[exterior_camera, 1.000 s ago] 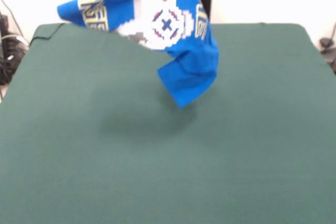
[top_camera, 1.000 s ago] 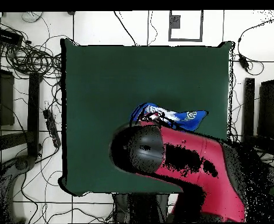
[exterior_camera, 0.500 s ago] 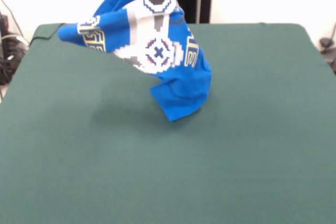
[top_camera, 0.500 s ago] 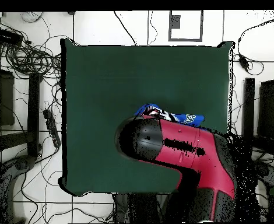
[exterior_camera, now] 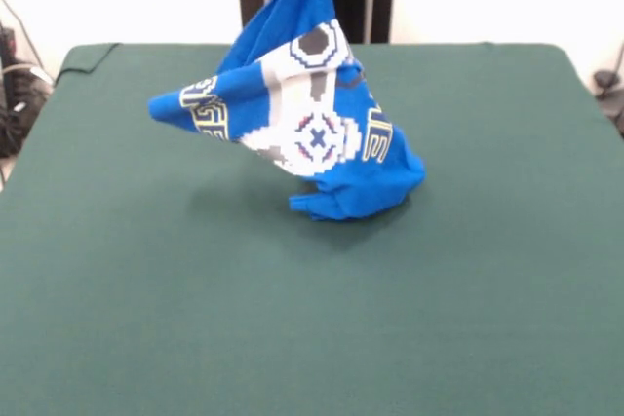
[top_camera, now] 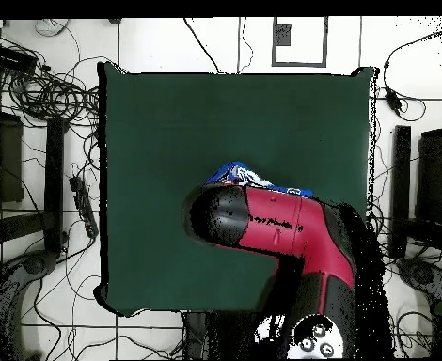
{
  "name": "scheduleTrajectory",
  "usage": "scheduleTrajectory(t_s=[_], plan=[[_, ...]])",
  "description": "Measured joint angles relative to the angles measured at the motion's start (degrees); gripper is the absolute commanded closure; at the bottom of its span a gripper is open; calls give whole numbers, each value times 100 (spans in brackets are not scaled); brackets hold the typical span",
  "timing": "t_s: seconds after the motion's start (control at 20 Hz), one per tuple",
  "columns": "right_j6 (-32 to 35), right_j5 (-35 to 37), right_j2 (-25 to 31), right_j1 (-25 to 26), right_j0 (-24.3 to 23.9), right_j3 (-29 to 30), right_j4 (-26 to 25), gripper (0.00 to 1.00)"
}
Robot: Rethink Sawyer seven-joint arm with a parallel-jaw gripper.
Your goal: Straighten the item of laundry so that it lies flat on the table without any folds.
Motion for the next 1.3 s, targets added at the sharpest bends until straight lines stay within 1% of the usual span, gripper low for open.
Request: scheduleTrajectory(t_s=[0.35,0.4,1.0,1.3], plan=[[0,-1,4,237,16,-2,-2,100],[0,-1,7,281,30,-2,-6,0],[0,0,-5,387,100,-15,-8,0],[0,123,-158,339,342,-105,-8,0]])
